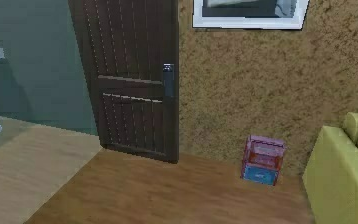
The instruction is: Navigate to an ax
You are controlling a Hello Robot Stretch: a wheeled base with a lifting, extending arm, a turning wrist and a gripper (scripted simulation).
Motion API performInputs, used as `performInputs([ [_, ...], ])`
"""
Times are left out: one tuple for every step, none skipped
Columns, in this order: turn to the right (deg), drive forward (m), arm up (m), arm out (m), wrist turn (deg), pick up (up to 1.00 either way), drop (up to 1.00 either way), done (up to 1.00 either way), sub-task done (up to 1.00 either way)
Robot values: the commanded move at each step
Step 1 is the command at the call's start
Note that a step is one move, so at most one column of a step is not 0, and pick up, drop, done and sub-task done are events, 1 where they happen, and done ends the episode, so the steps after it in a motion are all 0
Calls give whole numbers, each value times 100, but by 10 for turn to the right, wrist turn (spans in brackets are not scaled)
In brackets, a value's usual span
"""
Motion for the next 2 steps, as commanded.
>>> performInputs([
  [0, 35, 0, 0, 0, 0, 0, 0, 0],
  [-450, 0, 0, 0, 0, 0, 0, 0, 0],
])
